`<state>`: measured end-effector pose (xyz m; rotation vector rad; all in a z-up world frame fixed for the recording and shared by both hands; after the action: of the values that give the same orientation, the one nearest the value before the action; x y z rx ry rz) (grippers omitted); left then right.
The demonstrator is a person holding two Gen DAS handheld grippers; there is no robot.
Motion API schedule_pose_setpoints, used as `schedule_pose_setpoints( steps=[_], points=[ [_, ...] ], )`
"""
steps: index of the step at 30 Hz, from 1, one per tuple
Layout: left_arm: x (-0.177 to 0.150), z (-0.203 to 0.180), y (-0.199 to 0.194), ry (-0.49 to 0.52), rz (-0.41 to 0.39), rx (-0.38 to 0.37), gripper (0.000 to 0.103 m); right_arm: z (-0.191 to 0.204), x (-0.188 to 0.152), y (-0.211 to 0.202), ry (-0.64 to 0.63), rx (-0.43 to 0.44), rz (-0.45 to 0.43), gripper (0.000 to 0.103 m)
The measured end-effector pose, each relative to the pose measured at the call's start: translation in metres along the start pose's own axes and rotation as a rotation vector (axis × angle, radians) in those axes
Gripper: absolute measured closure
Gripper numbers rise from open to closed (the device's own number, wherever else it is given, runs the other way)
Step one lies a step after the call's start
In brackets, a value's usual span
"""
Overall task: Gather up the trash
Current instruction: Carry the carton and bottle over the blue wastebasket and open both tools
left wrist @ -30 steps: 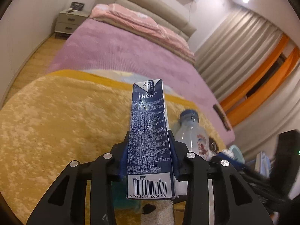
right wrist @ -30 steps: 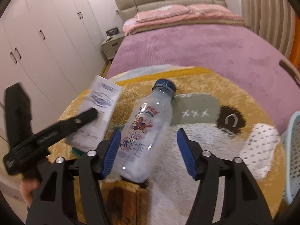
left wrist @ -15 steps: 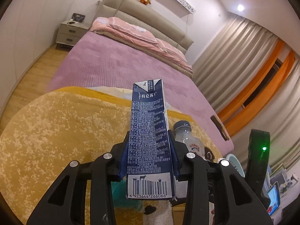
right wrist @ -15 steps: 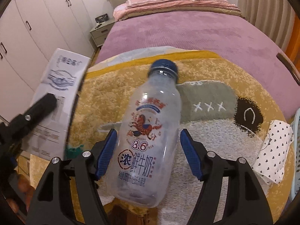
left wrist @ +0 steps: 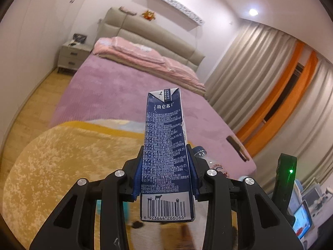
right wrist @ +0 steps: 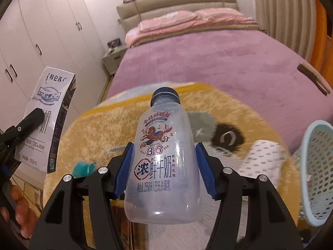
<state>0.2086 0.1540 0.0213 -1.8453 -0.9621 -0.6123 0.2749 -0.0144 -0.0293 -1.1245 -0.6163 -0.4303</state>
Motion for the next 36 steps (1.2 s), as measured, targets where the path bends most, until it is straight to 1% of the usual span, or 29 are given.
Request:
schedule_pose_setpoints(
  steps=[4, 8, 13, 18, 21, 26, 30, 36],
  points=[
    [0.003, -0.038, -0.017, 0.05, -0.019, -0.038, 0.068, -0.014, 0.002, -0.043, 0.002, -0.011, -0.079, 0.047],
    [-0.001, -0.075, -0.023, 0.102, -0.022, -0.072, 0.068, -0.038, -0.002, -0.088, 0.015, -0.047, -0.154, 0.047],
    [-0.012, -0.121, -0.02, 0.158, -0.004, -0.12, 0.068, -0.088, -0.005, -0.145, 0.088, -0.077, -0.234, 0.047],
    [-0.031, -0.165, -0.008, 0.202, 0.028, -0.159, 0.068, -0.14, -0.01, -0.187, 0.155, -0.128, -0.291, 0.047],
    [-0.043, -0.195, 0.006, 0.225, 0.057, -0.188, 0.068, -0.175, -0.015, -0.206, 0.2, -0.154, -0.308, 0.047],
    [-0.073, -0.237, 0.034, 0.256, 0.121, -0.232, 0.068, -0.229, -0.03, -0.222, 0.275, -0.194, -0.313, 0.047],
    [-0.098, -0.266, 0.057, 0.28, 0.174, -0.253, 0.068, -0.271, -0.043, -0.227, 0.334, -0.223, -0.308, 0.047],
    [-0.137, -0.297, 0.099, 0.316, 0.248, -0.264, 0.068, -0.316, -0.065, -0.21, 0.401, -0.255, -0.273, 0.047]
  ],
)
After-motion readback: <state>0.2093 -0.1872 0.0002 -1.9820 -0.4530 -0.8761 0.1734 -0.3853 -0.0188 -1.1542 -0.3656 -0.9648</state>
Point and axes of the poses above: each gripper's, at about its wrist camera, not at the fingertips, and y roughly the way its jaws point, z to its left, x to its top, the point moved 7 cm from there along y, roughly the way its jaws point, and after that the axes turned 6 degrees about x, right-handed, at the moved point
